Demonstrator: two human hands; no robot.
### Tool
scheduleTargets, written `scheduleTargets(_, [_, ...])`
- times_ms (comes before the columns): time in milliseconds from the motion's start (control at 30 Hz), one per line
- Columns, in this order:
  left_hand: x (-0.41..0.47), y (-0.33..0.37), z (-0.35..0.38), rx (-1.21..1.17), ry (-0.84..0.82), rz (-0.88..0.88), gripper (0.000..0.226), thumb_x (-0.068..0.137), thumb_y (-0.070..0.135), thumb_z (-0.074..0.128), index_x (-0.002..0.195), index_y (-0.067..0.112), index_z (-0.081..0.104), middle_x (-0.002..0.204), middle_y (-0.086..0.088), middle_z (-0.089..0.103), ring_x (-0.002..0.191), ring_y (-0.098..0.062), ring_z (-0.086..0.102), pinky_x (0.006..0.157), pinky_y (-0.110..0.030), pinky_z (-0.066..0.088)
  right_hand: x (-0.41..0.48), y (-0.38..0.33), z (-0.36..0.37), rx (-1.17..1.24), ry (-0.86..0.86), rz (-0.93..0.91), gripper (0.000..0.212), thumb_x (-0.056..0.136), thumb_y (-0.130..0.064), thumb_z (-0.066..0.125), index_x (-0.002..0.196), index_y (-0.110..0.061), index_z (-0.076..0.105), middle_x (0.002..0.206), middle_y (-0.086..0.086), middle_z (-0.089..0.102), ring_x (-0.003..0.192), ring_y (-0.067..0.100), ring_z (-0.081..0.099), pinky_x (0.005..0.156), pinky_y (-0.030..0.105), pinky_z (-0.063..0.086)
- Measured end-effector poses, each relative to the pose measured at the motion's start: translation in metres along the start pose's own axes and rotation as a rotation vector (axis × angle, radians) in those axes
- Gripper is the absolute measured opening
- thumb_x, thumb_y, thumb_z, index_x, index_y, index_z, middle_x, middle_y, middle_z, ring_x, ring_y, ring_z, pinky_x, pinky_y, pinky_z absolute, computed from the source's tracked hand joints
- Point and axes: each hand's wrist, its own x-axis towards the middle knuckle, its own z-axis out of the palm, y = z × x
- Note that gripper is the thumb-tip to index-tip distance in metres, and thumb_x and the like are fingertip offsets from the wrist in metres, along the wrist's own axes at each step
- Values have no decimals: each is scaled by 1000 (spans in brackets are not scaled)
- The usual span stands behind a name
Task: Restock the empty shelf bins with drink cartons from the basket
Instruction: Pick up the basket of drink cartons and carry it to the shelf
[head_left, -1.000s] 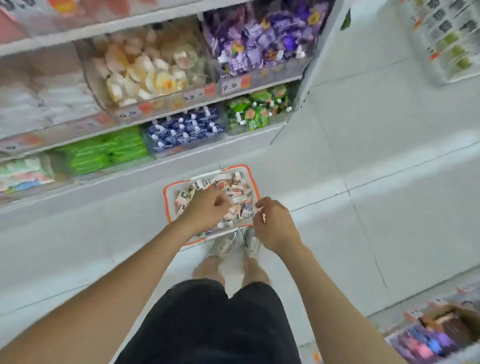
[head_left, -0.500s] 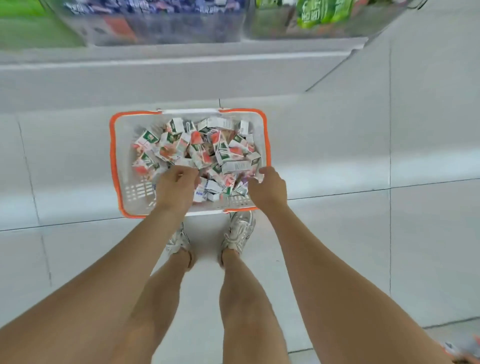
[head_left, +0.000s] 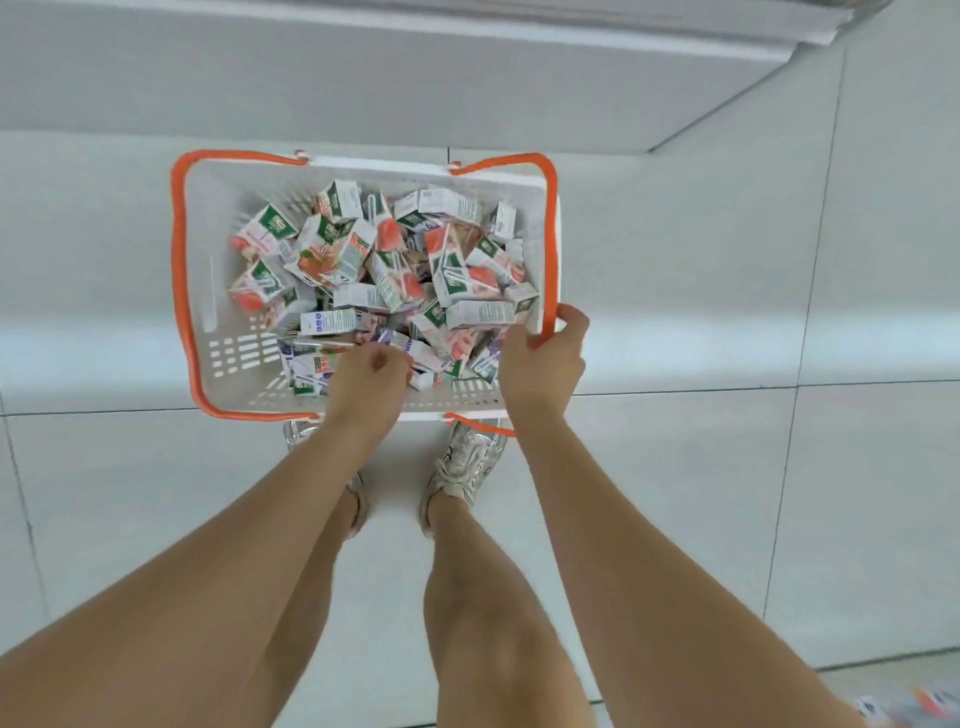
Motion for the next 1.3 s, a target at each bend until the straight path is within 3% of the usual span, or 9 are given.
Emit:
scheduleTargets(133, [-4,3,-30,205,44,140,20,99,17,53,107,19,71,93,6,70,78,-16,63,63,-28,41,-52,-30,34,36,-338,-25,24,96,-16,41,114,-27,52,82,7,71,72,26,69,69,46,60])
scheduleTargets(300, [33,-23,-82,261,373,69,29,99,15,52,122,15,69,118,-2,69,110,-26,65,87,-31,46,-73,-54,86,82,-594,-49,49,99,-4,43,139,-33,38,95,26,66,57,16,53,47,28,45])
scheduleTargets(533, [95,-60,-108,326,406,-177,96,88,6,63,164,19,7,173,-10,1,156,-40,12,125,-52,25,-65,-61,136,77,-770,95,45,100,-8,51,134,-36,50,96,16,53,78,29,52,48,22,43])
scheduleTargets(633, [112,-71,-112,264,494,-143,97,80,-2,64,161,15,13,164,-12,26,147,-39,33,119,-52,35,-63,-56,150,44,-778,135,39,99,-14,53,130,-37,57,124,22,64,113,42,65,72,33,50])
scheduleTargets(733, [107,-67,-109,192,610,-97,82,81,-5,58,154,13,27,150,-12,44,133,-36,49,113,-50,40,-67,-54,161,105,-717,163,31,96,-14,48,117,-34,60,117,13,72,109,29,71,98,46,56])
scheduleTargets(867, [68,-58,-117,153,768,97,45,95,7,50,139,15,42,127,-9,57,106,-33,57,86,-44,46,-78,-60,161,207,-565,200,40,98,-15,42,133,-32,52,93,7,73,82,20,69,72,35,51])
scheduleTargets(1033, [12,-33,-113,44,338,385,14,107,27,46,105,19,57,71,5,63,62,-13,63,56,-36,47,-81,-69,117,308,-461,245,32,105,-19,42,127,-23,64,90,10,77,81,25,70,74,36,47])
scheduleTargets(1200, [-5,23,-82,-361,-285,38,43,84,-1,53,118,22,66,101,-14,76,86,-27,72,76,-37,55,-69,-79,68,375,-439,311,31,97,-23,50,114,-12,73,94,14,78,95,37,75,83,48,60])
scheduleTargets(1300, [-6,37,-81,-434,-325,-32,48,81,3,52,122,25,66,100,-15,73,89,-25,70,76,-35,47,-65,-89,47,327,-529,288,28,99,-33,52,111,-17,71,83,10,74,78,26,71,72,35,54])
